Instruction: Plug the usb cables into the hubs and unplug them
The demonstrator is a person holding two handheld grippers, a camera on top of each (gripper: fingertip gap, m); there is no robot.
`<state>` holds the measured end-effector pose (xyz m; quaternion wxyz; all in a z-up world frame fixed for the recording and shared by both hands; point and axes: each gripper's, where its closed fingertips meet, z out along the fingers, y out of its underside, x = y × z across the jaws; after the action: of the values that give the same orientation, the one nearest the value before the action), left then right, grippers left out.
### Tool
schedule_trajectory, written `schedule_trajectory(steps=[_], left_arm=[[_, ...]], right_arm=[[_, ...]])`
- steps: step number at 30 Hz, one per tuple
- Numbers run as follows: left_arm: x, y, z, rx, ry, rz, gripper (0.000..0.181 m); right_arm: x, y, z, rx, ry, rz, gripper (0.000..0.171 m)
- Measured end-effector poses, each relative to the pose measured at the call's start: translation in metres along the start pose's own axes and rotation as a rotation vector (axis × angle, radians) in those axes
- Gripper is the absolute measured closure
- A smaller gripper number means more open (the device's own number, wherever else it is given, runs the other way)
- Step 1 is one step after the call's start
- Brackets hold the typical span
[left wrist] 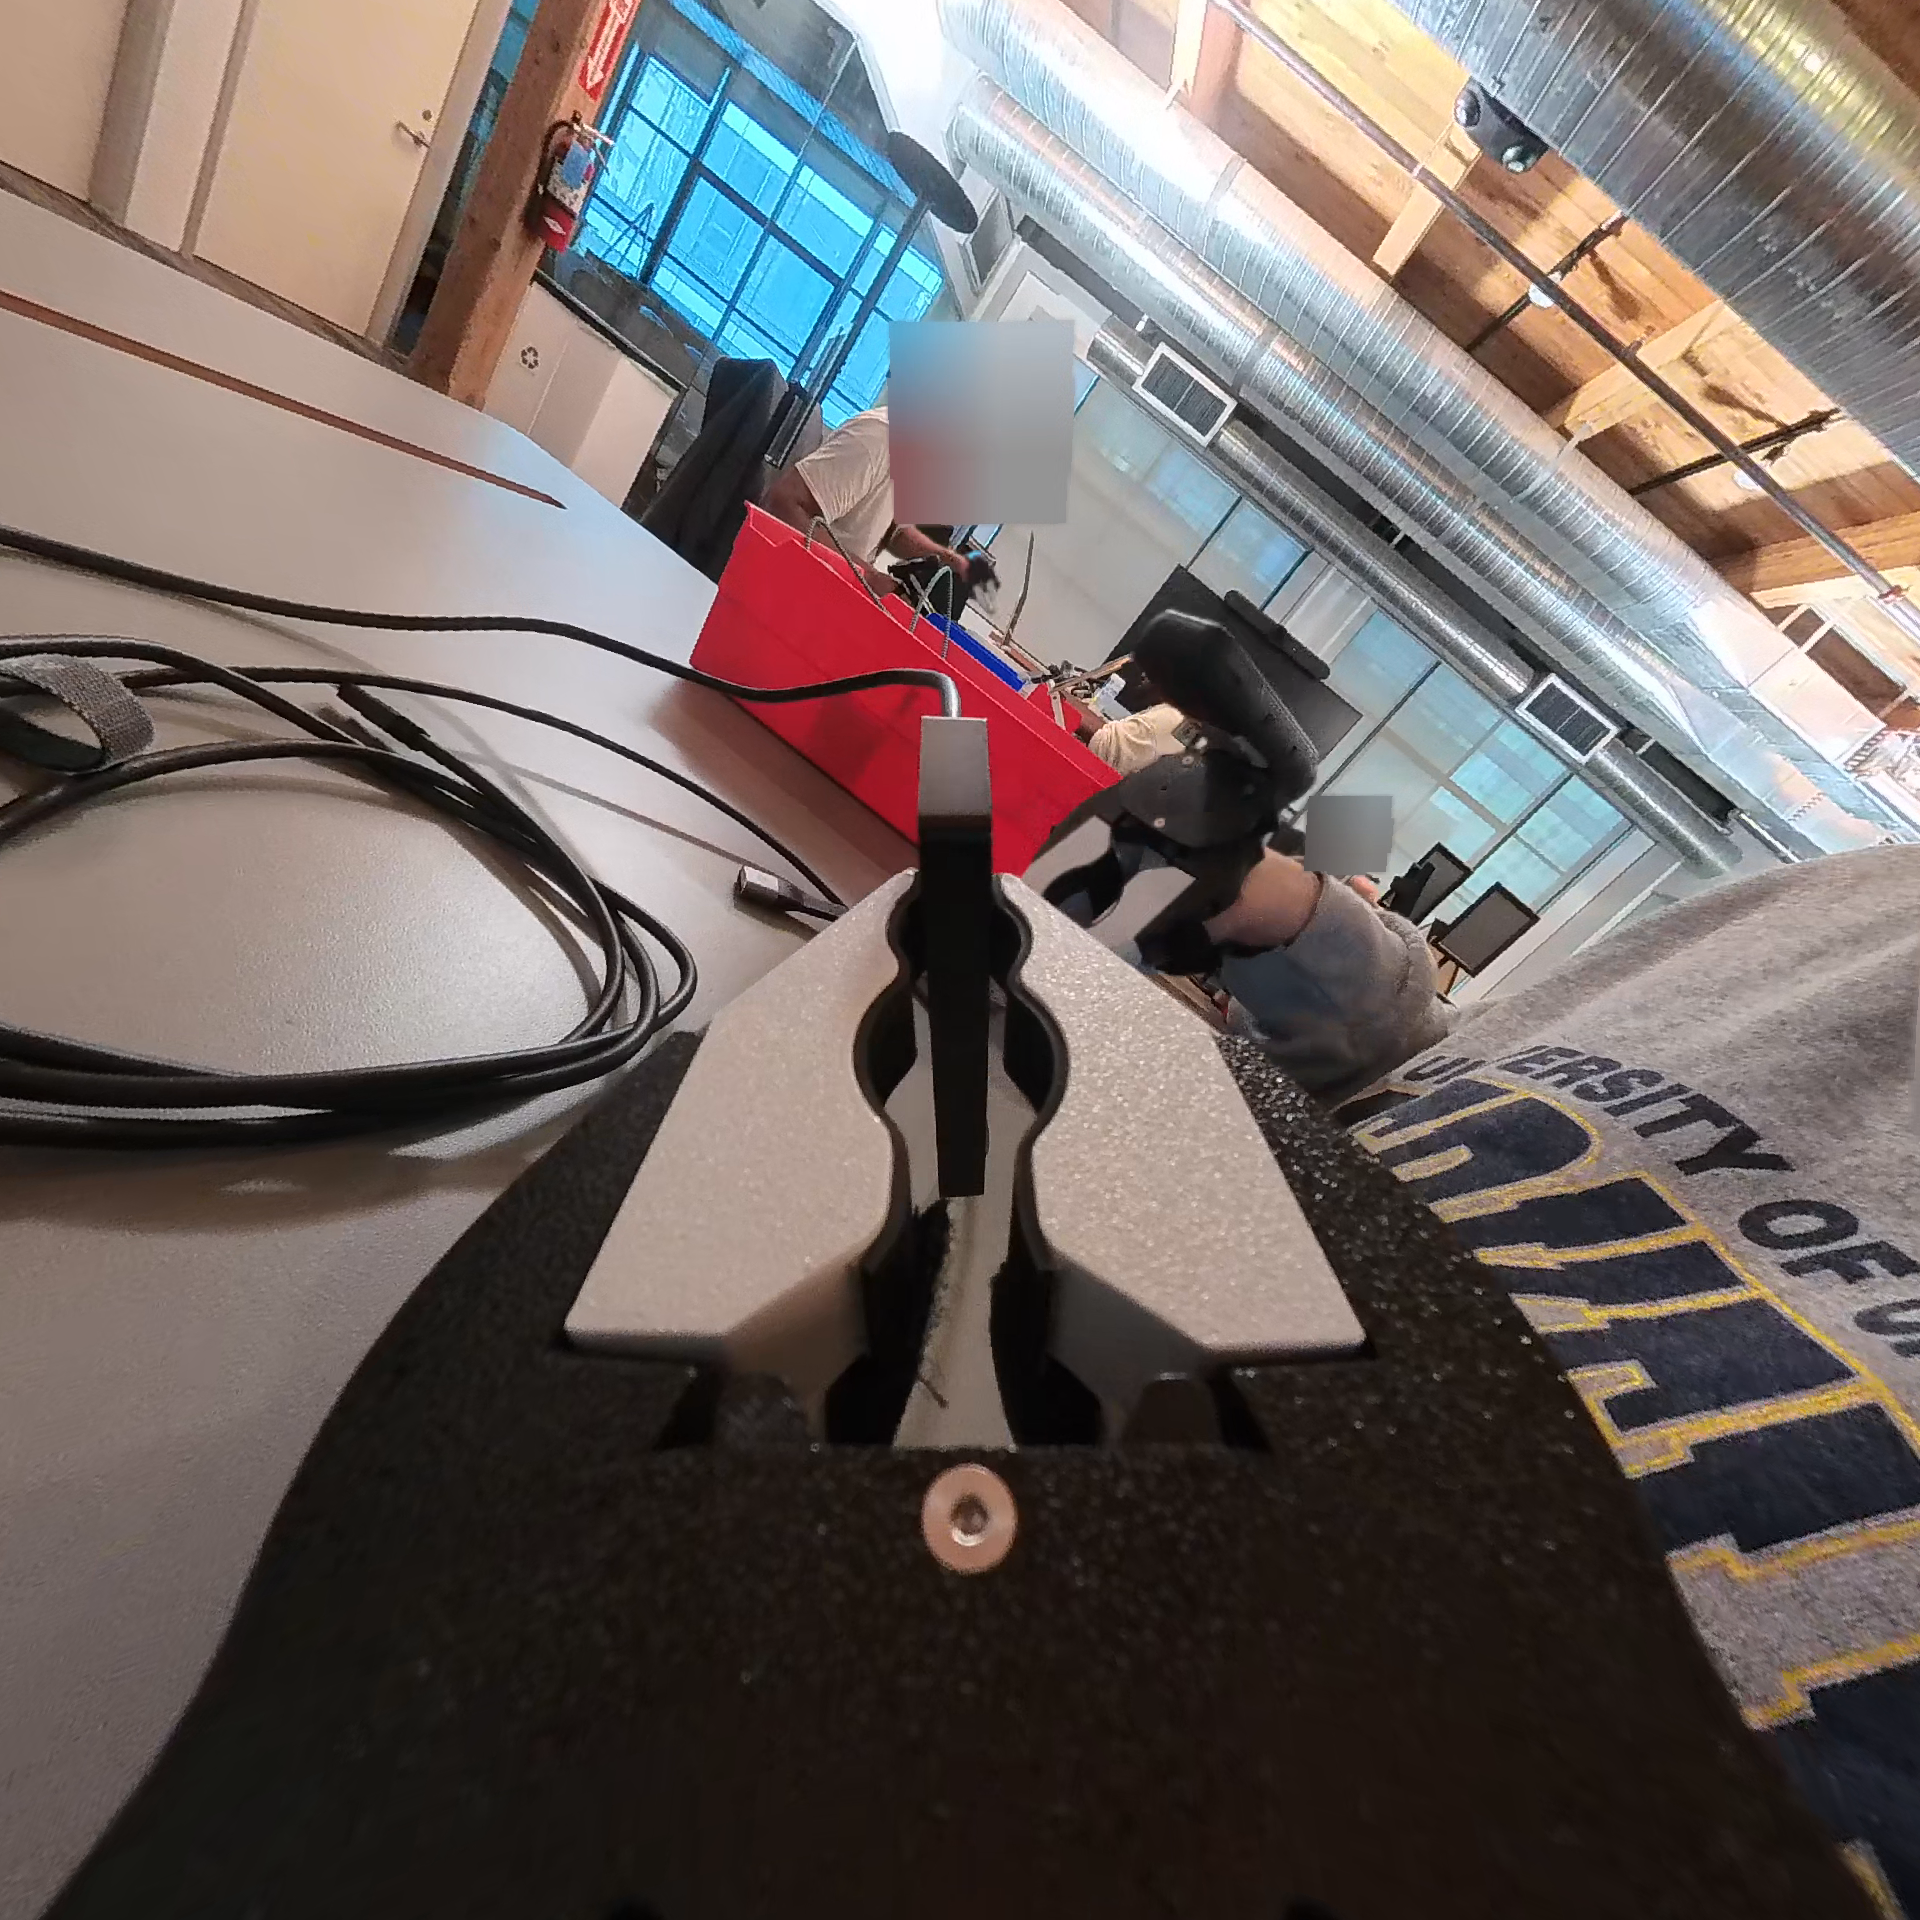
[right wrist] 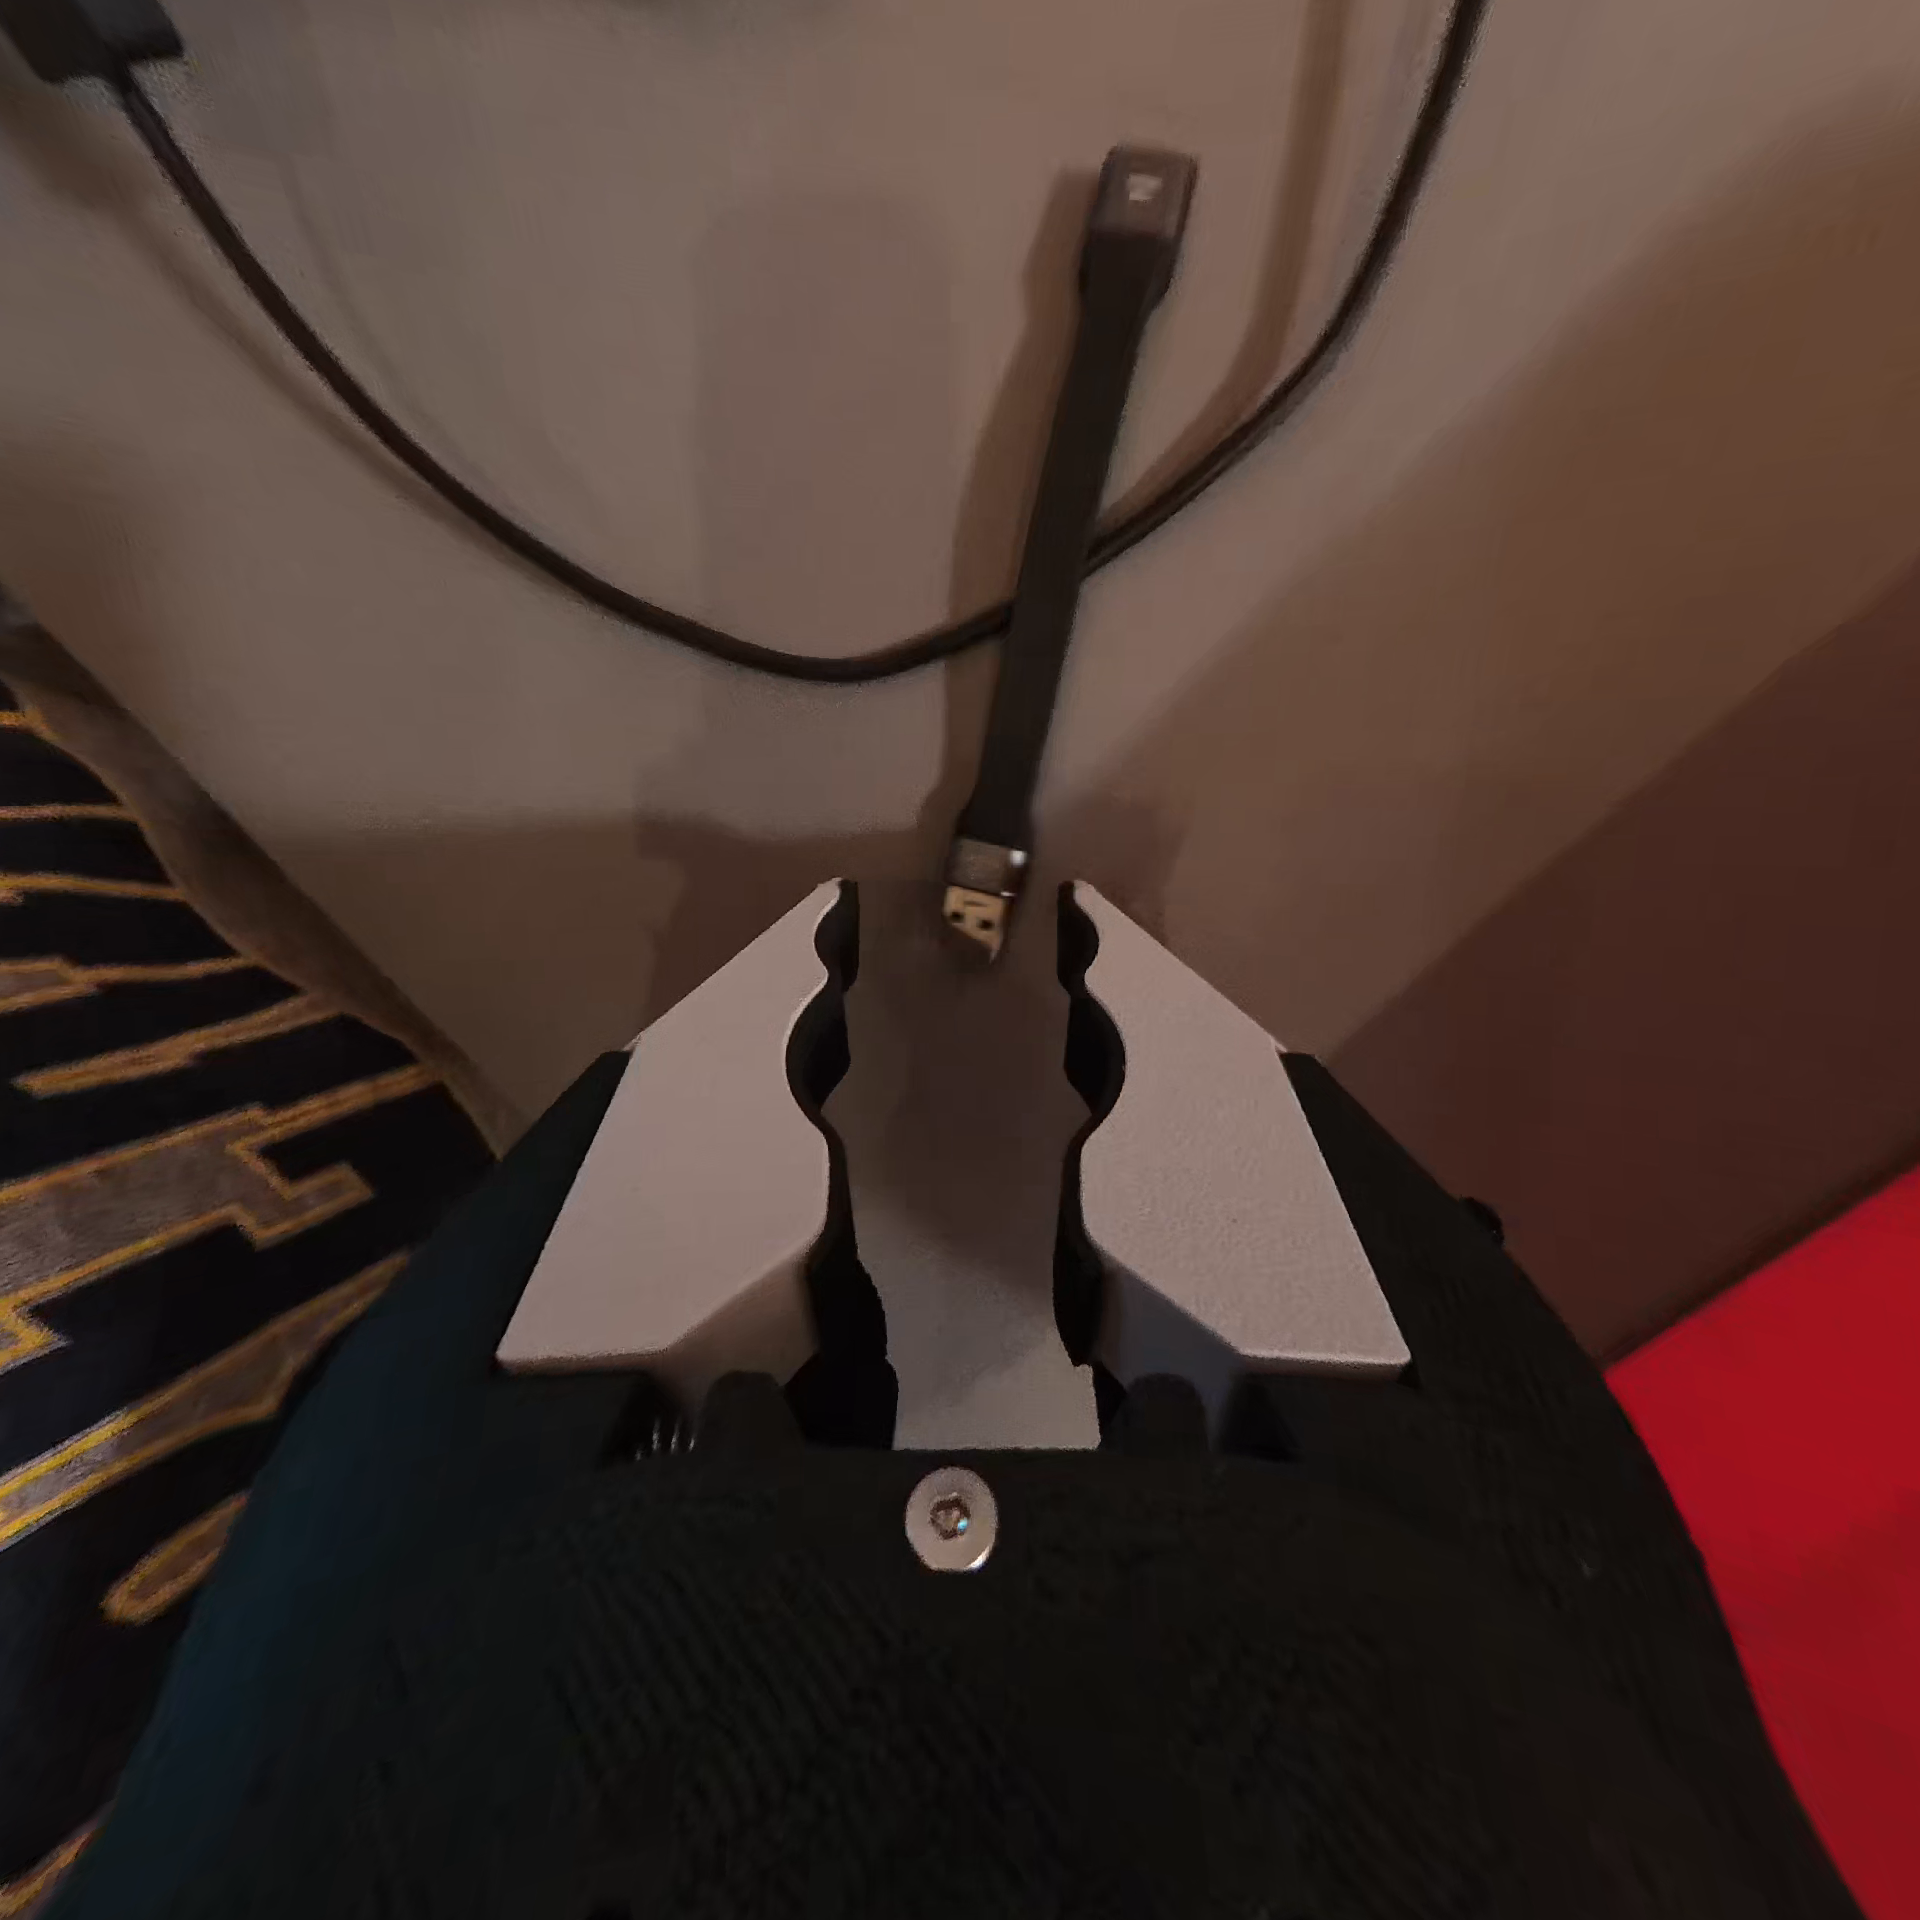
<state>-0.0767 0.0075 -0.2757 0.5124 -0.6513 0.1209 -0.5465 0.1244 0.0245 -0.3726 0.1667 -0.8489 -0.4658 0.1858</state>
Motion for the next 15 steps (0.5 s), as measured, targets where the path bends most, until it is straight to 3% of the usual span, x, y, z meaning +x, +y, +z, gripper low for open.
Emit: schedule_trajectory(steps=[3, 7, 11, 15], left_arm=[[0.000, 0.000, 0.000, -0.001, 0.000, 0.001, 0.173], [0.000, 0.000, 0.000, -0.002, 0.001, 0.000, 0.173], [0.000, 0.001, 0.001, -0.006, 0.001, -0.001, 0.173], [0.000, 0.001, 0.001, -0.011, 0.002, -0.004, 0.173]], right_arm=[[-0.030, -0.004, 0.004, 0.018, -0.125, -0.040, 0.134], [-0.082, -0.012, 0.004, 0.098, -0.430, -0.223, 0.131], [-0.075, -0.026, -0.004, 0.215, -0.392, -0.521, 0.133], [-0.059, -0.020, 0.002, 0.056, -0.253, -0.835, 0.134]])
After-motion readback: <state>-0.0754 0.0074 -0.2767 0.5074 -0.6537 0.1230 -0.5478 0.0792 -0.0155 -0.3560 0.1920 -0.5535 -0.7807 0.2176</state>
